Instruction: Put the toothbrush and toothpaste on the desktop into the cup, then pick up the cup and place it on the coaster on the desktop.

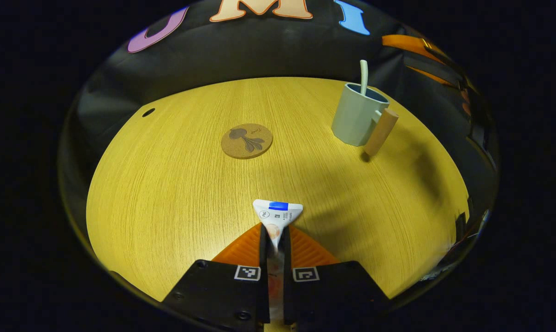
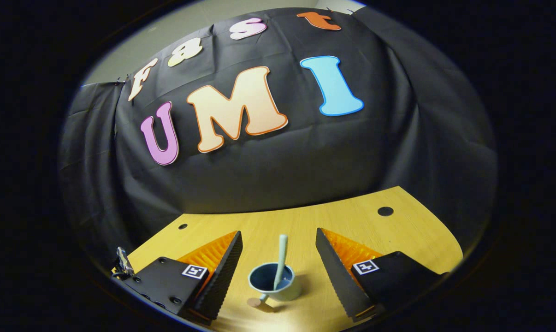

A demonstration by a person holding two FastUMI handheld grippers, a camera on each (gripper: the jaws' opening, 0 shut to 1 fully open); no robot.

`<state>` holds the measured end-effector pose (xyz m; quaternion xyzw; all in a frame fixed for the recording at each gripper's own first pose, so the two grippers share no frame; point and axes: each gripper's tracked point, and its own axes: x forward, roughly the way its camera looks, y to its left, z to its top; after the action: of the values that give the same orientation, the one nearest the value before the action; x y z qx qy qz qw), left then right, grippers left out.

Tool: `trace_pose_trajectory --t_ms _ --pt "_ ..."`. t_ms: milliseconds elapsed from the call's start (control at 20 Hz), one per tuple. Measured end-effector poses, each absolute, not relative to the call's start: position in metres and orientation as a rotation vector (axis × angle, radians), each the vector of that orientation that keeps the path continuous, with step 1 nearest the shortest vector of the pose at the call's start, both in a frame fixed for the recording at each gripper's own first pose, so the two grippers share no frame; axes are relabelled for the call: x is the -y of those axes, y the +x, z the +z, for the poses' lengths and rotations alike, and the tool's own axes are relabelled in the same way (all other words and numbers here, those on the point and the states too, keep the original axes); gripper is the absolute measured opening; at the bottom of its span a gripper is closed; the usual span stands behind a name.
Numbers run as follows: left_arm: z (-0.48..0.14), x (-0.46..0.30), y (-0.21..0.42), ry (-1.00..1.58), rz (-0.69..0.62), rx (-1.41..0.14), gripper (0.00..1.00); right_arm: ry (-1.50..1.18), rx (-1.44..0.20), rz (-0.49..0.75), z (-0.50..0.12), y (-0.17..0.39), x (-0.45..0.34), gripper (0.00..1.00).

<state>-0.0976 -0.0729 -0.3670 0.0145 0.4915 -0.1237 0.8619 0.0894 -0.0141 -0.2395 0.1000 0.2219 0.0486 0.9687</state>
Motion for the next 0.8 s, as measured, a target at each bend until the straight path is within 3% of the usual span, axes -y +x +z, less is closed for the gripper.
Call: trace_pose_trajectory --t_ms 150,250,350,550,600,700,750,800 --pt "-0.366 0.075 -0.097 0.025 -0.265 -1.016 0.07 0.177 -0.468 0.074 -0.241 0.07 0.033 0.95" --pt "-0.362 0.075 -0.096 0.006 -0.268 -1.002 0.06 0.169 -0.469 0.062 -0.238 0.059 0.042 0.98" --pt "-0.35 0.079 -0.088 -0.033 -0.278 -0.952 0.06 0.172 -0.477 0.057 -0.239 0.048 0.05 0.95" --pt "-0.32 0.091 -0.07 -0.145 -0.28 -0.88 0.06 0.191 -0.494 0.046 -0.243 0.032 0.059 0.98" --pt "-0.31 0.096 -0.062 -0.168 -0.286 -0.853 0.06 0.197 -0.5 0.049 -0.245 0.027 0.06 0.94" --pt "-0.29 0.105 -0.048 -0.191 -0.305 -0.784 0.06 0.202 -0.513 0.057 -0.247 0.019 0.061 0.99" --pt "-0.28 0.11 -0.043 -0.196 -0.315 -0.752 0.06 0.201 -0.515 0.062 -0.247 0.016 0.061 0.94" --pt "-0.271 0.114 -0.036 -0.197 -0.322 -0.725 0.05 0.2 -0.517 0.067 -0.248 0.014 0.061 0.99"
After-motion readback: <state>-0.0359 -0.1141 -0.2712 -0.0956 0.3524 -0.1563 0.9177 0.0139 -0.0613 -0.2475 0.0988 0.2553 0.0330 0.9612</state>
